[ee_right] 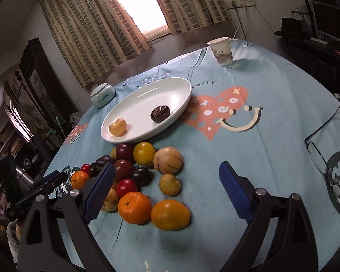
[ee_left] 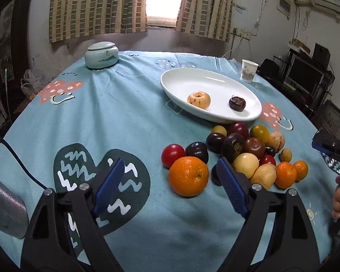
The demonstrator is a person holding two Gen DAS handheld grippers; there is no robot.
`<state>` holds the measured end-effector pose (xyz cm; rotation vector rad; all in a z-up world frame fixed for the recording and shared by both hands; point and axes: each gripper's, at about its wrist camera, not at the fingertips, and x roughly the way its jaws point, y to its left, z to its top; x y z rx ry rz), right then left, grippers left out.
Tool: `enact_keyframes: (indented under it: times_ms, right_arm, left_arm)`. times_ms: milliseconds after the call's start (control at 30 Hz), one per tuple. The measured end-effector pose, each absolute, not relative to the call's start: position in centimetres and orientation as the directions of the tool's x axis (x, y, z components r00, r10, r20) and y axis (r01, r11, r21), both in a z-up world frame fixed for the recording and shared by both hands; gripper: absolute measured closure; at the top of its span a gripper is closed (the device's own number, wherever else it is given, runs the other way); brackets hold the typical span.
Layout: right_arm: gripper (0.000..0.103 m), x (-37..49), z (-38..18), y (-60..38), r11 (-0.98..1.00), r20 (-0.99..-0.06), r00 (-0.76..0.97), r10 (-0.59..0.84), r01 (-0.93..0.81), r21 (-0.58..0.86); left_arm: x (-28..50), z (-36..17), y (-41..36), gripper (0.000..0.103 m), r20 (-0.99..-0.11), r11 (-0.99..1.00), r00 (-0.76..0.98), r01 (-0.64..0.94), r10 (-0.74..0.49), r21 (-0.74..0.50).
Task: Organize fruits
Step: 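Grasp the orange with the left tool while the right tool grasps the yellow-orange fruit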
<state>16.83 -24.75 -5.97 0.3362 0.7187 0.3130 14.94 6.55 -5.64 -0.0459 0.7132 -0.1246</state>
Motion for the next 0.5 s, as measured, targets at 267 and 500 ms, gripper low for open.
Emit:
enact_keyframes:
  times_ms: [267,500]
  right_arm:
    - [0.01,16.1,-6.9,-22.5,0.935,-0.641,0.684,0.348,-0.205,0.289]
    - [0.01,16.4,-7.5,-22.8,0.942,-0.669,0.668,0.325,-0.17,0.288]
  left_arm:
    - [16.6,-7.2,6.1,0.017,-0.727,0.992,0.676,0.11,-0.121,-0.063]
    - [17.9,-8.5,5.8,0.018,-0.773,0.994,0.626,0.1,-0.102,-0.05]
